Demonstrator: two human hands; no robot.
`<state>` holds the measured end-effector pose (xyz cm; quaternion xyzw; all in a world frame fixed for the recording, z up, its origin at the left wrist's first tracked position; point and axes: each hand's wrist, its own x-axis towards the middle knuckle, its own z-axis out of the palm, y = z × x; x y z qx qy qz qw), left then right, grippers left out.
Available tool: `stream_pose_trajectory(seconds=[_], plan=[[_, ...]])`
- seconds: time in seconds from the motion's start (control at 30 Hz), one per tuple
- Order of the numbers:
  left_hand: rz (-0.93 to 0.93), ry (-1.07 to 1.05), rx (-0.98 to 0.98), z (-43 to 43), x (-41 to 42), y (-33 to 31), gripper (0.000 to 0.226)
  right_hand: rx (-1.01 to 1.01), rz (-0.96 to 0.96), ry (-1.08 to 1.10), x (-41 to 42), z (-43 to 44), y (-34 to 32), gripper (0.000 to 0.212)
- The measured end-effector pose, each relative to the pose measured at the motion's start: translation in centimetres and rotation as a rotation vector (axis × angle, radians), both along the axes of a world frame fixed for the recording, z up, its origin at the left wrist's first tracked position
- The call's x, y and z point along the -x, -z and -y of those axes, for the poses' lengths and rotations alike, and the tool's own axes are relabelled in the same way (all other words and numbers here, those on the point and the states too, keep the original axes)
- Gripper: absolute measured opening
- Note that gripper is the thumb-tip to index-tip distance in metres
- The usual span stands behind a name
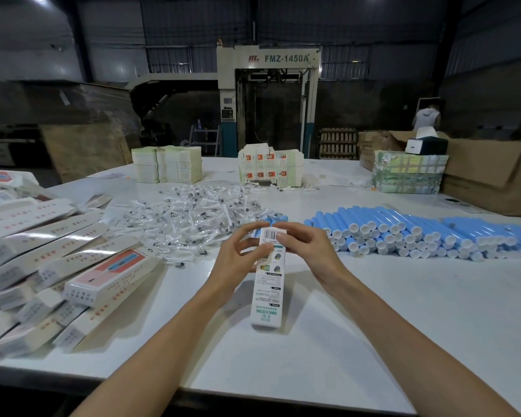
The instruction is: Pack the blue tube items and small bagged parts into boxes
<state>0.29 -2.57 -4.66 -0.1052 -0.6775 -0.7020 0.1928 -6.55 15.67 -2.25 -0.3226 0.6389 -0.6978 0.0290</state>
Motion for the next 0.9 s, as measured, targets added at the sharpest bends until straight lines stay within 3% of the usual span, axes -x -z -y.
stream_pose_trajectory(seconds=[0.5, 0.57, 0.7, 0.9], plan=[[0.005, -0.021, 0.037, 0.0, 0.3, 0.6, 0.038, -0.013, -0.041, 0.076, 0.1, 0.4, 0.7, 0.018], [-0.011, -0.007, 0.003, -0.1, 0.3, 0.5, 0.041, 0.040, 0.014, 0.036, -0.3, 0.6, 0.8, 0.028], [-0.037, 0.054, -0.128, 0.1, 0.3, 0.2, 0.044, 0.076, 0.305, -0.033, -1.2, 0.8, 0.8, 0.050], [-0.054, 0.105, -0.113, 0.3, 0.5, 0.4, 0.040, -0.076, 0.364, -0.243, -1.6, -0.1, 1.3, 0.057]])
